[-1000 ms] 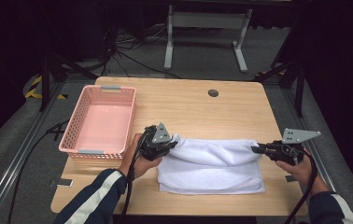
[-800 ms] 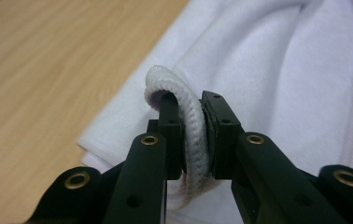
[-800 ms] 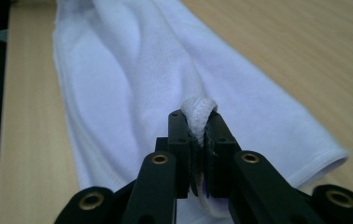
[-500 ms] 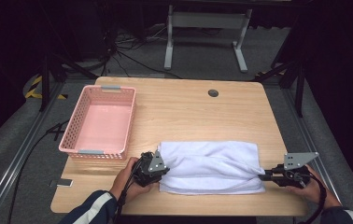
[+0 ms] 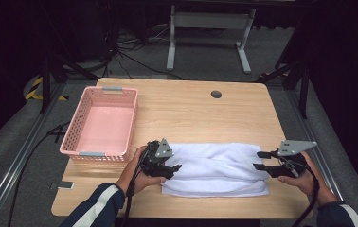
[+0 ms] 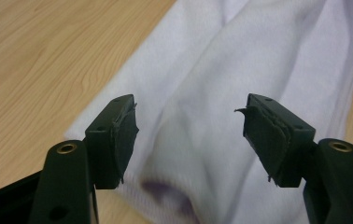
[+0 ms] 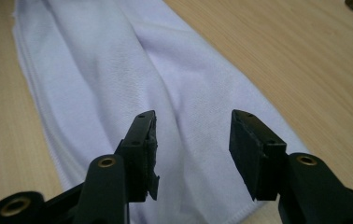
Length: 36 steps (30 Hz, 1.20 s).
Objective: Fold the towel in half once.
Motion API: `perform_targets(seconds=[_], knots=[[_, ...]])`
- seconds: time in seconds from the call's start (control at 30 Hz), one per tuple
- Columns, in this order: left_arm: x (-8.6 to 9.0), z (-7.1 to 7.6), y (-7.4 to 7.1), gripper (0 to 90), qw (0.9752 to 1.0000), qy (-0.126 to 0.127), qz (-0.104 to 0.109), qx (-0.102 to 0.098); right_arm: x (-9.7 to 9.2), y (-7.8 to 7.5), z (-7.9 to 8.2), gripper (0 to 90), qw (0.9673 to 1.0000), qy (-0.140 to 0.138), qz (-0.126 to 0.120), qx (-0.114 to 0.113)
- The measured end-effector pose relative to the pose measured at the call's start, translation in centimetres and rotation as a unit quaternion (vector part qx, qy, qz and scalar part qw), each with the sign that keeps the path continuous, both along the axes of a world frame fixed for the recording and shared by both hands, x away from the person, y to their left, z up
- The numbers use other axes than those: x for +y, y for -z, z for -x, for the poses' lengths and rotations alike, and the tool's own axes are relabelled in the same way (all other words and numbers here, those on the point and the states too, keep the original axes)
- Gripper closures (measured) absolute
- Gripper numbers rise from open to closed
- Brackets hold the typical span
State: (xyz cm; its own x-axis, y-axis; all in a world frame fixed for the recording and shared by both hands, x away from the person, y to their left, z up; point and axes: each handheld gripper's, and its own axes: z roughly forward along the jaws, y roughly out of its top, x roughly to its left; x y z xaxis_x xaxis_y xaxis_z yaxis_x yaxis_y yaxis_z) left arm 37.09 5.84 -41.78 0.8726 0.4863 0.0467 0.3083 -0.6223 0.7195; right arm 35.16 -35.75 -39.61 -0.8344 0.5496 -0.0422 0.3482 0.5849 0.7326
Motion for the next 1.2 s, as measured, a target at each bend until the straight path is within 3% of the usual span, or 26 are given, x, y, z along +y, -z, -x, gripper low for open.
perform_targets(seconds=[0.07,0.13,0.2,0.27,0.33,0.4,0.43,0.53,0.63,0.73,0.8,0.83,0.9,0.97,1.0,1.07,1.17,1.2], knots=[[-0.6,-1.1,0.8,32.4,0.9992,0.007,-0.033,0.023,0.3,0.8,-0.9,49.6,0.9997,0.004,0.009,0.024],[-0.6,-1.5,1.5,34.1,0.9978,0.015,-0.038,0.053,0.2,1.7,-1.3,48.6,0.9983,-0.004,0.026,0.051],[-0.4,-1.2,2.2,47.0,0.9956,0.036,-0.056,0.067,-0.1,2.3,-0.8,51.6,0.9968,-0.015,0.031,0.072],[-0.1,-0.8,2.5,53.8,0.9942,0.050,-0.051,0.080,-0.2,2.6,-0.1,55.2,0.9952,-0.032,0.040,0.083],[0.2,-0.5,2.4,58.4,0.9940,0.053,-0.056,0.077,-0.3,2.8,0.3,57.7,0.9946,-0.032,0.051,0.085],[0.7,0.2,2.0,73.8,0.9954,0.058,-0.053,0.056,-0.4,3.2,1.2,80.4,0.9945,-0.041,0.055,0.078],[0.9,0.7,1.7,75.5,0.9965,0.051,-0.051,0.042,-0.5,3.3,1.5,82.6,0.9950,-0.040,0.057,0.072],[1.4,1.8,0.9,77.5,0.9970,0.064,-0.043,0.012,-0.8,2.5,2.8,78.3,0.9968,-0.053,0.046,0.038],[2.0,3.2,0.5,73.2,0.9953,0.085,-0.045,-0.005,-1.1,1.6,4.4,73.5,0.9966,-0.075,0.032,0.006],[2.4,4.3,0.8,69.4,0.9935,0.092,-0.067,-0.001,-1.1,1.7,5.6,73.3,0.9928,-0.113,0.038,0.012],[2.7,4.9,1.3,62.4,0.9928,0.096,-0.070,0.013,-1.0,2.3,5.9,65.8,0.9901,-0.125,0.055,0.031],[2.8,5.3,1.5,58.5,0.9930,0.081,-0.085,0.012,-1.0,2.5,6.0,64.1,0.9892,-0.127,0.063,0.038],[3.2,5.6,1.6,47.9,0.9948,0.069,-0.068,0.030,-1.1,2.8,6.2,58.5,0.9893,-0.116,0.077,0.043],[3.8,5.6,1.6,38.3,0.9977,0.048,-0.037,0.029,-1.7,2.5,6.3,52.3,0.9929,-0.098,0.059,0.034],[4.2,5.6,1.3,36.1,0.9990,0.028,-0.006,0.033,-2.0,2.3,6.4,52.7,0.9944,-0.089,0.049,0.028],[4.7,5.3,0.9,34.8,0.9988,0.016,0.028,0.037,-2.5,1.5,6.6,52.4,0.9979,-0.062,0.016,0.007],[4.9,5.0,0.0,35.5,0.9966,0.007,0.072,0.039,-2.4,0.5,6.7,56.8,0.9977,-0.063,-0.022,-0.004],[4.9,5.0,0.0,38.4,0.9966,0.007,0.072,0.039,-2.4,0.5,6.7,56.8,0.9977,-0.063,-0.022,-0.004]])
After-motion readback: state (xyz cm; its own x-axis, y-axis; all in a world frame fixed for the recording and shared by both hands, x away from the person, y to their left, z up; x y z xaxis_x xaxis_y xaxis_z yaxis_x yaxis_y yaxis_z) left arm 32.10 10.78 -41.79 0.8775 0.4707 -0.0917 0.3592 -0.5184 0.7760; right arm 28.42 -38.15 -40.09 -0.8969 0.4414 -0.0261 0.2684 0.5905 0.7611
